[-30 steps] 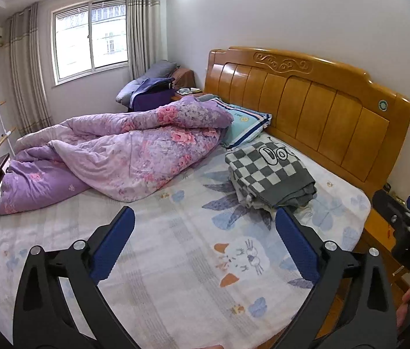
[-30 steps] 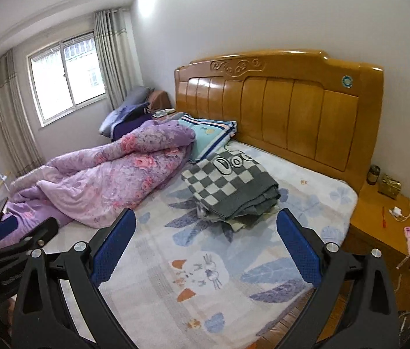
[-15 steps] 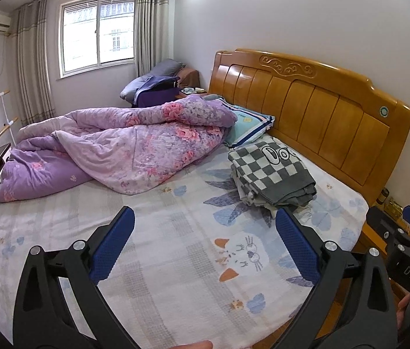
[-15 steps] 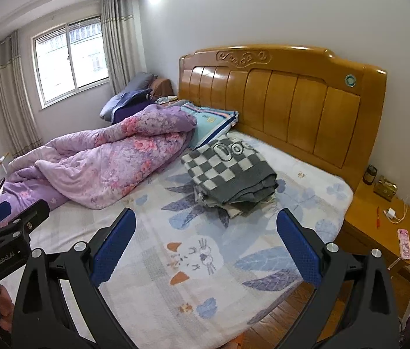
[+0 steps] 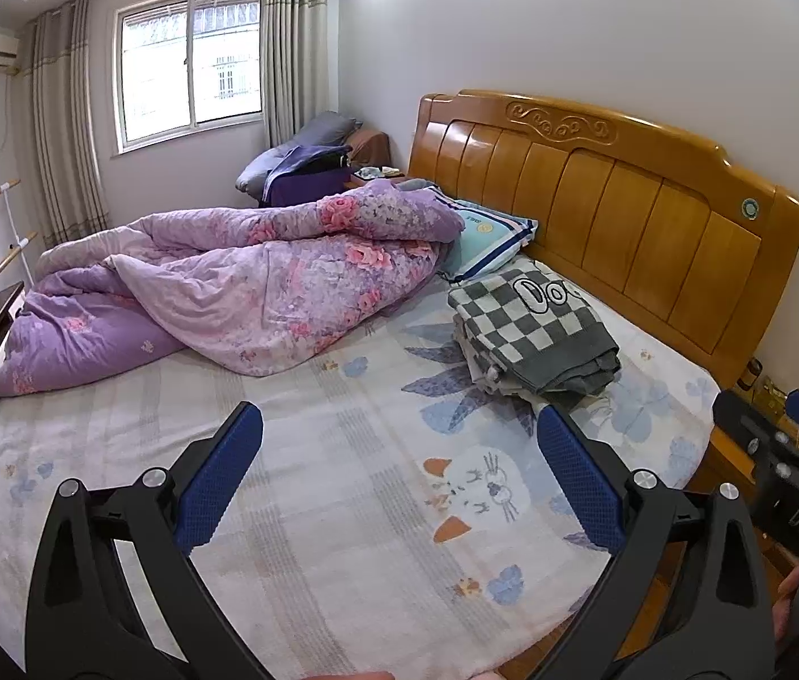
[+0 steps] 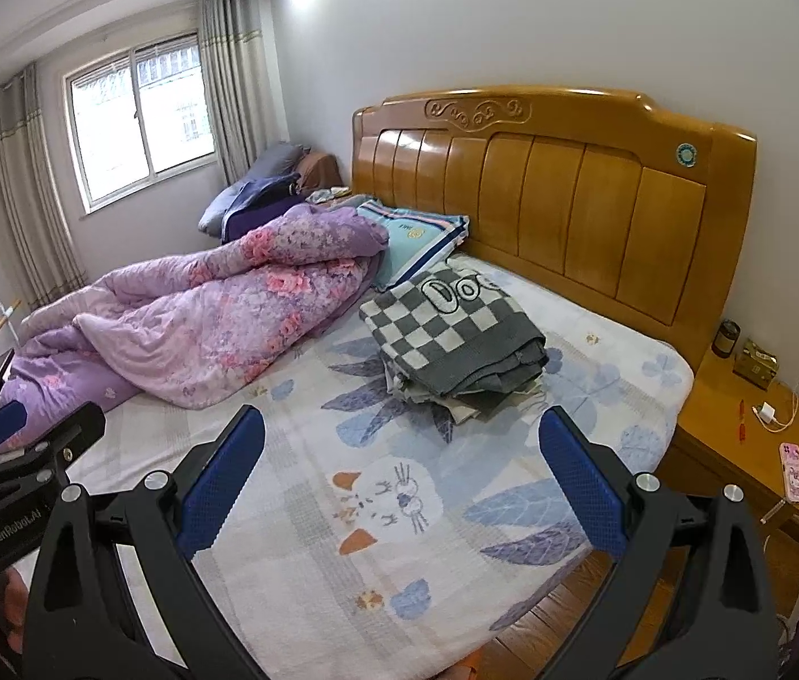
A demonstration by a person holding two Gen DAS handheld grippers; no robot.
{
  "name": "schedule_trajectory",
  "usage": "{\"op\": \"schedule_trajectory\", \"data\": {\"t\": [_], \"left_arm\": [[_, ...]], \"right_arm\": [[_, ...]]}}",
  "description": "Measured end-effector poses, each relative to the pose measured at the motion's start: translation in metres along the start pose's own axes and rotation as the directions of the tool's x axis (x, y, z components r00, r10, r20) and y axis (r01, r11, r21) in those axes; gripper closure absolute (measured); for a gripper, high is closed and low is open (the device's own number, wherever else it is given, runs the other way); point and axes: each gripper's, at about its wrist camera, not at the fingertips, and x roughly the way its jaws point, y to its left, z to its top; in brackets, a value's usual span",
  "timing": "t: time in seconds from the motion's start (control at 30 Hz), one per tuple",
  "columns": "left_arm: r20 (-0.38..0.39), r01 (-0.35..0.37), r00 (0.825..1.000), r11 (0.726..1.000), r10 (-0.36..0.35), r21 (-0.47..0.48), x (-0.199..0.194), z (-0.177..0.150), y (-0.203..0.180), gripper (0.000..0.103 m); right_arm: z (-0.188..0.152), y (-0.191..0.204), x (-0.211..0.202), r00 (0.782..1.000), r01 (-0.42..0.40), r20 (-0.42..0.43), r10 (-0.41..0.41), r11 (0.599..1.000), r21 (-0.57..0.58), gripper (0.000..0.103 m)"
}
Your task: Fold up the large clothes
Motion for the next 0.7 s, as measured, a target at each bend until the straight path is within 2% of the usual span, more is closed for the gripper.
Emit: {"op": "schedule_trajectory", "data": {"t": [0.37,0.7], "left_arm": [[-0.024,-0.021,0.999,1.000,0.021,-0.015,0.009,0.001,0.006,0.005],[-0.042,-0.006,0.999,1.000,0.006,0.004,0.013,0.003,0.008,0.005]], "right_arm": [[-0.003,0.001,-0.003,1.000,0.008,-0.011,-0.008,1.000,0.008,0.009],[0.001,-0.005,-0.001,1.000,0.008,-0.025,-0.007,0.999,0.035,0.009]]}}
